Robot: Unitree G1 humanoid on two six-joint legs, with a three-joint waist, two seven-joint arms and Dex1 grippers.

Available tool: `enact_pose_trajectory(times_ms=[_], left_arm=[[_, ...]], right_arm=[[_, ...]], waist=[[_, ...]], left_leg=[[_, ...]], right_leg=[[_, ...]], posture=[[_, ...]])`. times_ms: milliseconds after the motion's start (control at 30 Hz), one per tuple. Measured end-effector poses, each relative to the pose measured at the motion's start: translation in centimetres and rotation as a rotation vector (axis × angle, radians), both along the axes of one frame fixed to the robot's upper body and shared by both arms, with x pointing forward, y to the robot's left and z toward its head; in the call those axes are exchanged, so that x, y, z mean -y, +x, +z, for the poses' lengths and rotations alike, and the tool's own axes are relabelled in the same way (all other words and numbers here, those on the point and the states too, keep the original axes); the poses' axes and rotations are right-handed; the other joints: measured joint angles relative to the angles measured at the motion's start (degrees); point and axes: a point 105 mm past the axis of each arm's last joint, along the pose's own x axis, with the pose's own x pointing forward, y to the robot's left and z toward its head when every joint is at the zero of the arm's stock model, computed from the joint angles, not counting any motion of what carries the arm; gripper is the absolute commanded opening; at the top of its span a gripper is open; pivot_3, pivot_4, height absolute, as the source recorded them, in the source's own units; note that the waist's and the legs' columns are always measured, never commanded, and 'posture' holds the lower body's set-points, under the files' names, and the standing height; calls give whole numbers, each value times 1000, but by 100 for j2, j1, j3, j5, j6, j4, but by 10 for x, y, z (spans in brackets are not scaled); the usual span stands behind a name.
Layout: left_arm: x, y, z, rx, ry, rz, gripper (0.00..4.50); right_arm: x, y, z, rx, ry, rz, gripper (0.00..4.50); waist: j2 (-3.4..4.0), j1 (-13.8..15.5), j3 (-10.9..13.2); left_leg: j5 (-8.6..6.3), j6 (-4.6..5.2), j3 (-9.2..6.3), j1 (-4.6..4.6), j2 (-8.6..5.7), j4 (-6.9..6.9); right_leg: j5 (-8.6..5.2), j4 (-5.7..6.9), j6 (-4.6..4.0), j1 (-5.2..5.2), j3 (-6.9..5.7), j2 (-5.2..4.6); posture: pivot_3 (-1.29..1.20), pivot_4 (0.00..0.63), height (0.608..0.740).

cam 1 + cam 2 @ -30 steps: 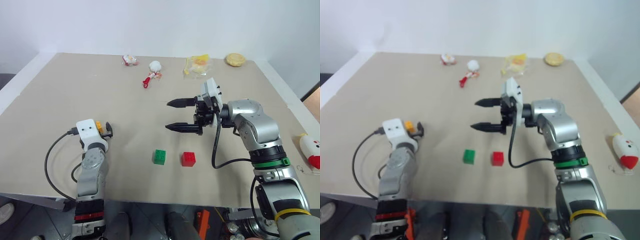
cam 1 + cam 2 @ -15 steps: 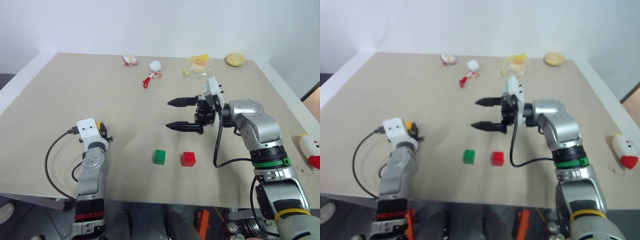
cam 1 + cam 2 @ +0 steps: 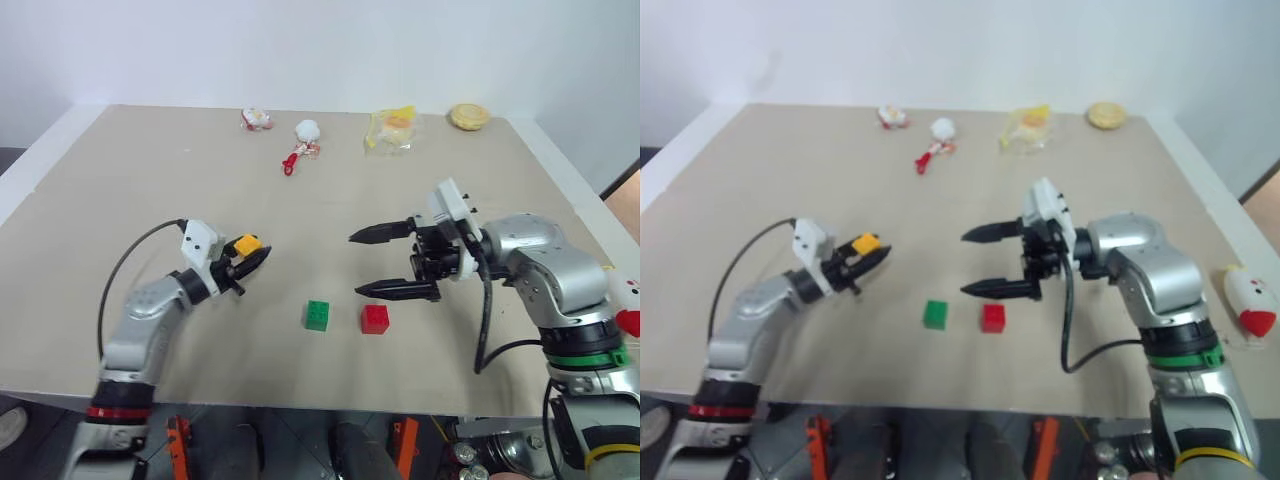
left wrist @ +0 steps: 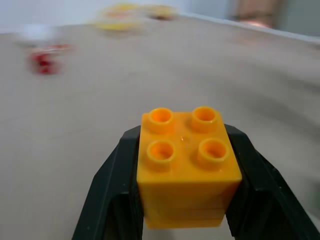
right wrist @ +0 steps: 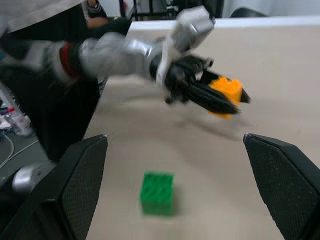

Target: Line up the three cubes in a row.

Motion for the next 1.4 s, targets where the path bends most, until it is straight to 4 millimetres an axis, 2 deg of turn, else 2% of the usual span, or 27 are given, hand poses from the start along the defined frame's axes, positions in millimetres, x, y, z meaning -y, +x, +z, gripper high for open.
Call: enact_pose_trajectory(times_ms=[167,367,700,1233,1267,1400], left_arm=[[6,-22,-22,-66,144,-358,1373],[5,-24,-37,-86,246,-523,1373],[13,-21,-44,-59,308,-638,1373],[11,-21,-46,-66,298,-623,1373],[11,-22,-46,-65,296,-620,2406],[10,-26,-51,-95,282,-625,3692]], right_arm=[[1,-8,-5,1,-24,-12,4500],[5,-17,-6,9,-23,-59,4500],[11,-22,-6,6,-24,-108,4500],[14,-21,-4,12,-22,-121,4500],[13,-21,-3,15,-22,-120,4500],[13,-21,-2,19,-21,-118,4500]], waist=[[-1,7,0],[-1,9,0],[-2,7,1],[-1,4,0],[-1,5,0],[-1,8,0]], left_leg=[[0,0,-1,-5,1,1],[0,1,-4,-11,2,3],[0,1,-4,-13,3,5],[0,2,-4,-9,7,7],[0,2,-4,-9,7,7],[0,2,-4,-11,7,7]], right_leg=[[-16,0,-23,-1,-2,0],[-13,0,-15,-4,-3,0],[-4,4,1,-7,-1,2],[-3,9,1,-6,-1,6],[-3,9,1,-6,-1,6],[-4,10,0,-7,-1,6]], posture=[[0,150,740],[0,150,740],[0,150,740],[0,150,740],[0,150,740],[0,150,740]])
